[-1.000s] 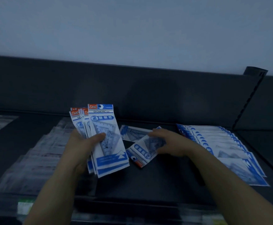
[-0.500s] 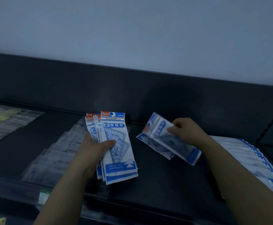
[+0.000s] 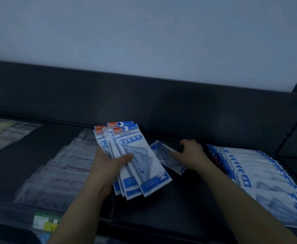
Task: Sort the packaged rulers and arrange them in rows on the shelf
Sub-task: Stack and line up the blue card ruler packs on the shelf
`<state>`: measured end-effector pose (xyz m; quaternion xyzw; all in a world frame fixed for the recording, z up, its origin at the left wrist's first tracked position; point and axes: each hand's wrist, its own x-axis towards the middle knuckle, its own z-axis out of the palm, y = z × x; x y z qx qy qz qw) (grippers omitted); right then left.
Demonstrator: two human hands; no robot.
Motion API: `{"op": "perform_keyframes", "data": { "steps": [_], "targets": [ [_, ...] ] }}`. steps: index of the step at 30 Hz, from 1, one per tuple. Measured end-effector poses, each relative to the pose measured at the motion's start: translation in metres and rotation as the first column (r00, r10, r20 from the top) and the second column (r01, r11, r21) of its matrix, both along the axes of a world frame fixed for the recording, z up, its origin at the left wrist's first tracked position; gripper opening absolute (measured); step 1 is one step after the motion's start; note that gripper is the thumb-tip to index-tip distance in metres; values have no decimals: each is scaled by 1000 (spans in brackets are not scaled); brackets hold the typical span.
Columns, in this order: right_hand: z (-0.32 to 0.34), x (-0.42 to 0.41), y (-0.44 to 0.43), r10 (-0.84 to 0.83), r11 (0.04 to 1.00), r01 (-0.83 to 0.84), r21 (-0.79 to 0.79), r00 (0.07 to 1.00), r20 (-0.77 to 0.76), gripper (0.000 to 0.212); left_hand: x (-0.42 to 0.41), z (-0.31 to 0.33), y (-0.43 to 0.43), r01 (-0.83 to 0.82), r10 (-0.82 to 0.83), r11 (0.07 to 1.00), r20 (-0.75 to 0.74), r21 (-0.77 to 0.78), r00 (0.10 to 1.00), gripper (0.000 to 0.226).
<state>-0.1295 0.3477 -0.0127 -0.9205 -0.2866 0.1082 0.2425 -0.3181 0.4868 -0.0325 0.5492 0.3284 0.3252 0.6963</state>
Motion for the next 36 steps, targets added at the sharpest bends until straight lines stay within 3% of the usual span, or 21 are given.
{"op": "perform_keyframes", "data": {
  "steps": [1, 3, 7, 11, 14, 16, 18, 20, 23, 25, 30, 32, 34, 36],
  "targets": [
    [0, 4, -3, -13, 996, 9, -90, 999, -40, 78, -4, 3, 6, -5, 5, 1000, 1, -9, 1000, 45],
    [3, 3, -4, -25, 988, 1, -157, 988, -149, 84, -11, 9, 14, -9, 9, 1000, -6, -25, 1000, 41],
    [8, 3, -3, 34, 984, -68, -166, 979, -199, 52, -19, 14, 26, -20, 19, 999, -32, -28, 999, 38],
    [8, 4, -10, 111, 976, -148, -158, 969, -221, 43, -22, 11, 28, -7, 4, 999, -55, -52, 999, 51],
    [9, -1, -17, 189, 980, -167, 112, 955, -230, 22, -23, 9, 28, 5, -11, 997, -73, -74, 997, 58],
    [20, -4, -25, 223, 908, -100, 407, 938, -267, 13, -22, 10, 29, 14, -20, 998, -86, -67, 996, 58],
    [37, -5, -37, 322, 813, -72, 577, 882, -343, 14, -20, 12, 28, 21, -26, 998, -84, -66, 996, 55],
    [53, -3, -48, 444, 817, -203, 540, 819, -363, 23, -17, 15, 20, 54, -57, 997, -79, -48, 995, 43],
    [62, -4, -49, 486, 874, -423, 239, 785, -384, 27, -11, 21, 4, 144, -146, 989, -33, -41, 989, 25],
    [61, -8, -42, 444, 893, -438, 101, 824, -352, 23, -8, 23, -5, 219, -217, 973, 23, -72, 976, 20],
    [58, -15, -28, 428, 901, -431, 52, 863, -268, 38, 1, 19, -23, 333, -331, 939, 41, -86, 943, 31],
    [49, -11, -25, 291, 951, -269, 155, 947, -140, 50, 5, 15, -23, 261, -256, 962, 73, -80, 964, 35],
    [35, -5, -27, 36, 944, -44, 326, 999, 30, 55, 9, 10, -19, 138, -127, 986, 118, -88, 985, 38],
    [26, -7, -33, -146, 902, 127, 412, 989, 15, 44, 11, 8, -14, 15, 4, 994, 167, -112, 986, 44]
  ]
}}
